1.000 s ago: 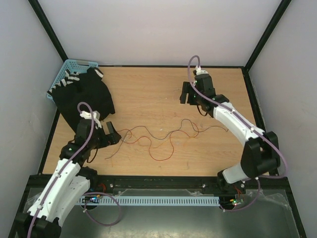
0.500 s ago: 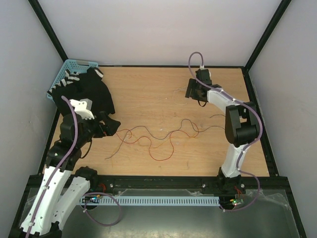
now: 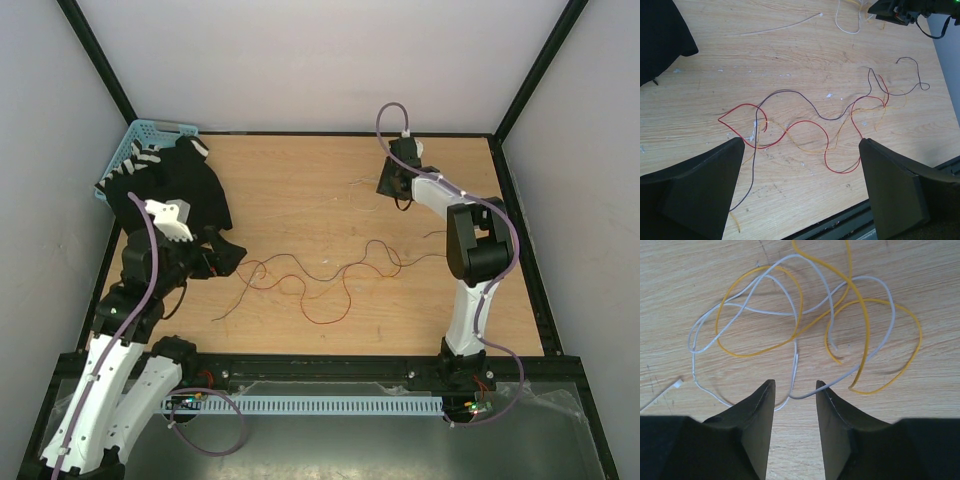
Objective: Zip-tie the wires
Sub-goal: Pick up the cable at the center of the board.
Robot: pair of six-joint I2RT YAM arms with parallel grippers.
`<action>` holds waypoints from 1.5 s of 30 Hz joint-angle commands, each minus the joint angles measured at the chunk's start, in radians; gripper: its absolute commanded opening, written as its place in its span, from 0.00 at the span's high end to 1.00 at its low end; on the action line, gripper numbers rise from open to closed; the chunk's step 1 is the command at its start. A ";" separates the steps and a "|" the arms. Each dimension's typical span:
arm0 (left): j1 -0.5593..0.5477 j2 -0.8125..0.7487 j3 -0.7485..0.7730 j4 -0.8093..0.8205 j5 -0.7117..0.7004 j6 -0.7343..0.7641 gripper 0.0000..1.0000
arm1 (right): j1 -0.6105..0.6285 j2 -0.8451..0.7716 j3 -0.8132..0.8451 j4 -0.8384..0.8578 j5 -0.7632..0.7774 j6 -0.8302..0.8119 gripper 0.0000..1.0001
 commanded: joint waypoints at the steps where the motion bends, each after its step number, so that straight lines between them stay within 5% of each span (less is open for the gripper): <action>1: 0.003 0.009 0.017 0.003 0.029 0.015 0.01 | 0.000 0.025 0.030 0.017 0.039 0.004 0.54; 10: 0.005 0.026 0.047 0.054 0.053 0.030 0.01 | 0.001 -0.078 0.032 0.008 0.043 -0.052 1.00; 16: 0.003 0.148 0.050 0.470 0.179 -0.040 0.01 | 0.001 -0.272 0.136 -0.043 -0.008 -0.162 1.00; 23: -0.071 0.442 0.281 0.521 0.207 0.050 0.01 | -0.047 -0.313 0.529 -0.178 -0.028 -0.230 1.00; 28: -0.171 0.604 0.386 0.561 0.178 0.167 0.01 | -0.084 -0.315 0.665 -0.185 -0.150 -0.233 1.00; 36: -0.247 0.791 0.453 0.703 0.171 0.224 0.01 | -0.086 -0.425 0.603 -0.189 -0.255 -0.240 1.00; 45: -0.313 0.835 0.468 0.784 0.211 0.225 0.01 | -0.086 -0.599 0.444 -0.199 -0.312 -0.225 1.00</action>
